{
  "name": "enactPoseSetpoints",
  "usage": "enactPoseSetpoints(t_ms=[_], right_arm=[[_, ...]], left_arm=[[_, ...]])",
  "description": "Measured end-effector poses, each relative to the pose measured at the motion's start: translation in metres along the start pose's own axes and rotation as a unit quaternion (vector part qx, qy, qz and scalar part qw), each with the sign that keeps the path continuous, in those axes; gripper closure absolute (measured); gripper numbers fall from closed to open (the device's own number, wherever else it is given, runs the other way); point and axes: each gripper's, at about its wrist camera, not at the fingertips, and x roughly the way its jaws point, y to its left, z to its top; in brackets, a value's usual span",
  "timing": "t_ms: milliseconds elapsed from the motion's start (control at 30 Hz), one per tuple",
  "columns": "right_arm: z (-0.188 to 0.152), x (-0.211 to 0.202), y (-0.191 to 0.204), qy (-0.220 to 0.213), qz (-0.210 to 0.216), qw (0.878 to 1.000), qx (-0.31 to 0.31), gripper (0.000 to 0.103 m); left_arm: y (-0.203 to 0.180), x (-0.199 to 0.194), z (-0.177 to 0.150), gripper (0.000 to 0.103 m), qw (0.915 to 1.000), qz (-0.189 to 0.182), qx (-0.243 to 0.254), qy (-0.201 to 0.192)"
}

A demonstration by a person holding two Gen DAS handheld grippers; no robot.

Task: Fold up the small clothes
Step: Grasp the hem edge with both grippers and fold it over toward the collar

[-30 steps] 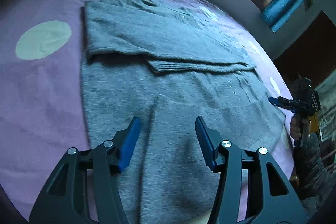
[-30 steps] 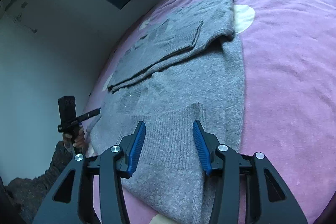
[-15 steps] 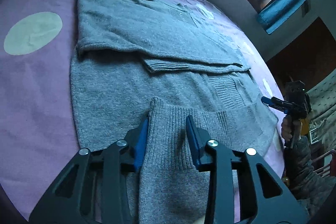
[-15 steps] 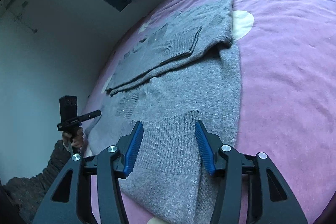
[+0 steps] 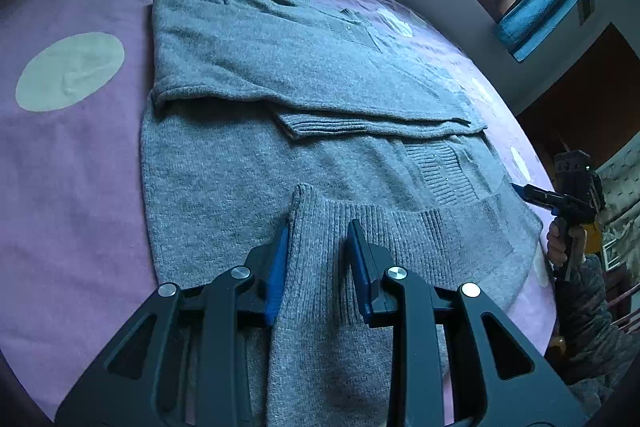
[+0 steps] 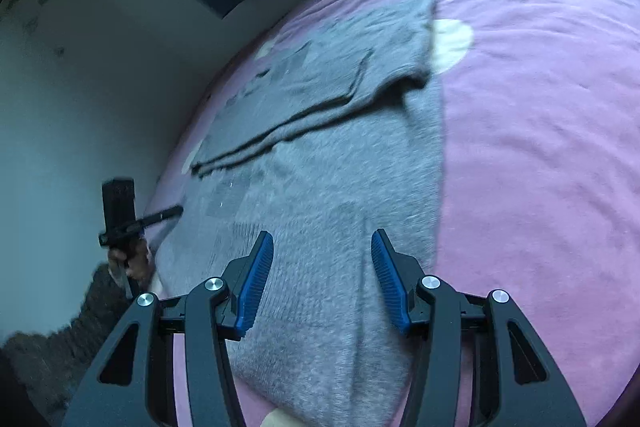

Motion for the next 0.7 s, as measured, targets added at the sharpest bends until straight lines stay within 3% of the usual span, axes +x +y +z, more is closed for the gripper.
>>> enactPoseSetpoints(t_ms=[33, 133, 167, 233, 267, 533, 700], right_arm=[[0.0, 0.001, 0.003, 0.001, -0.005, 1.0, -0.009, 0.054], [0.0, 0.006, 0.007, 0.008, -0.013, 1.0, -0.019, 0.076], [-0.001, 0.009, 0.007, 0.014, -0.025, 0.999, -0.021, 0.085], [-0.003, 0.01, 0.006, 0.014, -0.037, 0.999, -0.021, 0.095], [-0.003, 0.008, 0.006, 0.012, -0.038, 0.999, -0.017, 0.097], [0.011, -0.025, 0.032, -0.038, -0.056, 0.997, -0.037, 0.098], [0.051, -0.035, 0.049, -0.086, -0.066, 0.992, -0.058, 0.099]], left_arm=[[-0.002, 0.0, 0.0, 0.075, 1.0, 0.004, 0.003, 0.0], [-0.007, 0.0, 0.0, 0.076, 0.9997, 0.018, 0.013, -0.002], [-0.008, 0.0, 0.0, 0.083, 0.9996, 0.023, 0.018, -0.003], [-0.014, 0.0, -0.003, 0.097, 0.999, 0.031, 0.032, -0.004], [-0.016, 0.0, -0.004, 0.099, 0.9987, 0.036, 0.036, -0.005], [-0.03, -0.039, -0.003, 0.099, 0.9954, 0.06, 0.048, -0.058], [-0.026, -0.062, 0.031, 0.099, 0.991, 0.077, 0.037, -0.103]])
